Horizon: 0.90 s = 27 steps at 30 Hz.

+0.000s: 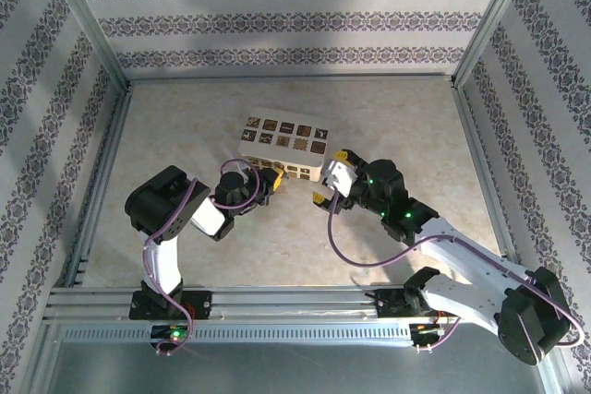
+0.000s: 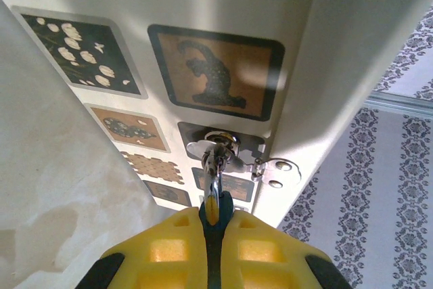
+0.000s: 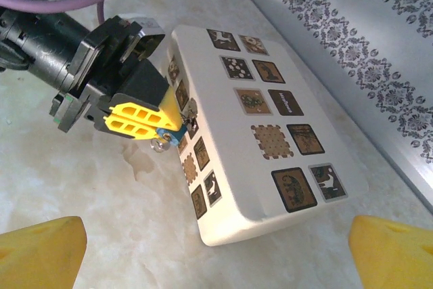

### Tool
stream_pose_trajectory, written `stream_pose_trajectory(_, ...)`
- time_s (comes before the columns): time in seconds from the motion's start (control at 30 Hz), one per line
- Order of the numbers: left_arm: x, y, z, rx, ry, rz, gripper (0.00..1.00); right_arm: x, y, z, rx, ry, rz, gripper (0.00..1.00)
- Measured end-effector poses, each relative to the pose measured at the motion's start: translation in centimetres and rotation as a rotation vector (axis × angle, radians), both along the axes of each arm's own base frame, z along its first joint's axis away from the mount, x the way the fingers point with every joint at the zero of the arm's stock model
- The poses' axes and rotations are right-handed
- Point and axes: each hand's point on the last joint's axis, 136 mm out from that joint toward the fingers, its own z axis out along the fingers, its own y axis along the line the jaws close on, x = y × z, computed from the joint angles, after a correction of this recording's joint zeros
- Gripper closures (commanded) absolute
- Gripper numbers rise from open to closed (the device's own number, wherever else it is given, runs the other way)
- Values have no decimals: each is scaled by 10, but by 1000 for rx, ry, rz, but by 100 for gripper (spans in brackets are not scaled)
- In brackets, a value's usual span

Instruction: Unlock a padlock with a key

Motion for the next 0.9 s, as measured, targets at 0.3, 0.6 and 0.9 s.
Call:
stream_pose_trajectory(0.3,-1,0,0,12,19,-1,95,-2,11,-17,-99,-44,78,2)
stream_pose_trajectory(0.6,-4,-1,6,20,27,-7,96,-7,32,-47,-254,-73,177,2)
stream_pose_trajectory(0.9,-5,0,7,23,34,-8,97,2,47,-59,-331,-97,207,5)
